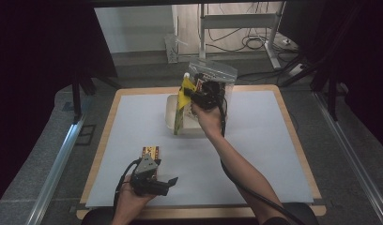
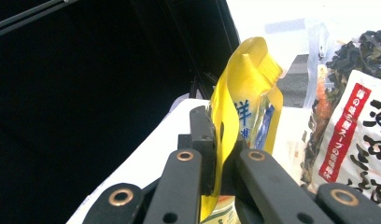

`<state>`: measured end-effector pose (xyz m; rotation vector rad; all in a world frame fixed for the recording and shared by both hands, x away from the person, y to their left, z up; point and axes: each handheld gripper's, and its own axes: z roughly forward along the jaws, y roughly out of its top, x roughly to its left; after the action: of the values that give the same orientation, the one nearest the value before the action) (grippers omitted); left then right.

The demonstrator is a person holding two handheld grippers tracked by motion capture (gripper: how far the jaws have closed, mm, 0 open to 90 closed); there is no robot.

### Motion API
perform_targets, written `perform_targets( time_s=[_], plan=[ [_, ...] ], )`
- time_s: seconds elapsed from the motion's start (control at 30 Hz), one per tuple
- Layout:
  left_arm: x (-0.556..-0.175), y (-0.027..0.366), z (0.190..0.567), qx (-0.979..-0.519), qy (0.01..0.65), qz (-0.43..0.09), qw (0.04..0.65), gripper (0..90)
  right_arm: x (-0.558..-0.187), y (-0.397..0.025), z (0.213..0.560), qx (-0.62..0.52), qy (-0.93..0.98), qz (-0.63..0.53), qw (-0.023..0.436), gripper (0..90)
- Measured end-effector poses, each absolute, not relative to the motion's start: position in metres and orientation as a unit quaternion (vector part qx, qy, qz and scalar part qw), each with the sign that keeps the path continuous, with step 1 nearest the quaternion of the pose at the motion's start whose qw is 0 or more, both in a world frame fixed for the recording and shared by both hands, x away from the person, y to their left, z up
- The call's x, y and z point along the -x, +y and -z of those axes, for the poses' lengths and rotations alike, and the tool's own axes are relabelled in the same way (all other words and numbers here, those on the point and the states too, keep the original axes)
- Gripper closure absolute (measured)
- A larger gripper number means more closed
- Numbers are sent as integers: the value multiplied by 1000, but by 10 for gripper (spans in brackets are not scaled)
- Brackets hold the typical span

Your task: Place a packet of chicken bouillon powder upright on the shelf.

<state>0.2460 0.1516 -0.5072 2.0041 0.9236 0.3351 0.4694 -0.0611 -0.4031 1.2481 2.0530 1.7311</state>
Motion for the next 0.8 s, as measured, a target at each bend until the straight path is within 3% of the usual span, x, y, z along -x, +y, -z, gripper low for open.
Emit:
perform_targets(
  time_s=[0.3,0.33,0.4,0.43,0.5,0.7,0.8],
  plan=[
    [-247,154,505,-801,377,-141,443,128,-468,-64,398,-413,697,-579,92,893],
    [-248,154,504,-799,378,-142,445,157,-468,-65,398,-413,697,-579,91,893],
    [-250,155,501,-795,380,-146,450,297,-469,-65,399,-413,696,-581,89,893],
    [-254,156,498,-788,386,-146,458,297,-470,-65,399,-413,696,-581,86,893],
    [-261,157,495,-777,396,-148,467,395,-470,-66,399,-414,696,-581,82,893],
    [-297,152,483,-763,413,-182,463,404,-470,-65,398,-414,698,-580,78,893],
    [-315,145,478,-760,412,-191,464,493,-471,-65,397,-414,698,-579,76,893]
  ],
)
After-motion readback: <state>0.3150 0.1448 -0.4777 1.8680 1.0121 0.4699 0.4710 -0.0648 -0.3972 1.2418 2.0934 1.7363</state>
